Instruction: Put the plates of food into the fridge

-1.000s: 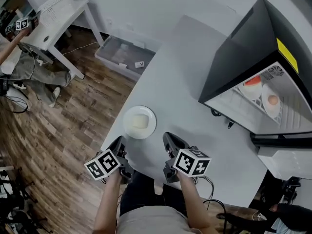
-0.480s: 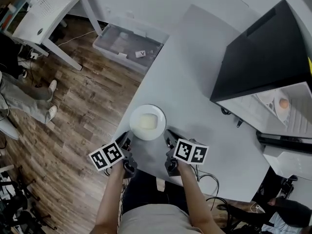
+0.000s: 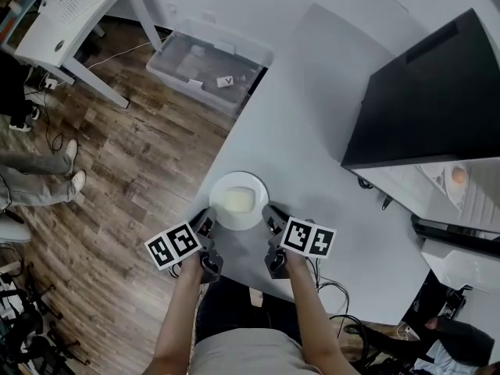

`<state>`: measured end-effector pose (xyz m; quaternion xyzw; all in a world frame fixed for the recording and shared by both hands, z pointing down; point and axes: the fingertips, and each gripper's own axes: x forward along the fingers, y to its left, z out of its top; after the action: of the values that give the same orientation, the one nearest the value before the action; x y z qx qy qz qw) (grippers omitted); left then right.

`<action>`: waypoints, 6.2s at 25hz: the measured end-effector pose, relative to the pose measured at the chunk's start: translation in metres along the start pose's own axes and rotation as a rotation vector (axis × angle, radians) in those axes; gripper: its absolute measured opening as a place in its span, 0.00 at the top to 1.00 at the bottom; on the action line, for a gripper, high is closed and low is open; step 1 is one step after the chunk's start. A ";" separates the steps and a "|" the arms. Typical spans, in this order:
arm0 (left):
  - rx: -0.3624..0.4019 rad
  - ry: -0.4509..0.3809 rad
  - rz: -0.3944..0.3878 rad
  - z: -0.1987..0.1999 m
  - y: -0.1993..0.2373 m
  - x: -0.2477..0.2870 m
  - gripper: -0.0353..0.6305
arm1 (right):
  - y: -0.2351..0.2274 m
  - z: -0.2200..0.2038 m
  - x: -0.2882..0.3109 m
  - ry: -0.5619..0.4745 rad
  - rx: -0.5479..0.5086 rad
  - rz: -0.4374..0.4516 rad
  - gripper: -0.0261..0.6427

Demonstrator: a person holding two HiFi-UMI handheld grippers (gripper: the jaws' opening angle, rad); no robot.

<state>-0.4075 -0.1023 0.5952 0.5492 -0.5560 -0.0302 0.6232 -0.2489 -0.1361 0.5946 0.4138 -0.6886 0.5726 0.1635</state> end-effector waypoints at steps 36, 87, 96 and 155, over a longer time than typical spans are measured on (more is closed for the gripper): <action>0.023 0.077 -0.107 -0.013 -0.052 0.002 0.90 | -0.004 0.010 -0.042 -0.168 0.217 0.081 0.90; 0.230 0.136 -0.341 -0.220 -0.325 0.123 0.90 | -0.229 0.125 -0.298 -0.596 0.379 0.105 0.91; 0.214 0.128 -0.329 -0.218 -0.334 0.154 0.90 | -0.248 0.151 -0.291 -0.595 0.349 0.072 0.91; 0.062 0.163 -0.332 -0.185 -0.360 0.215 0.90 | -0.223 0.152 -0.222 -0.434 0.037 -0.137 0.94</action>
<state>0.0146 -0.2636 0.5196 0.6528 -0.4061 -0.0708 0.6356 0.0917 -0.1919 0.5408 0.5761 -0.6672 0.4703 0.0426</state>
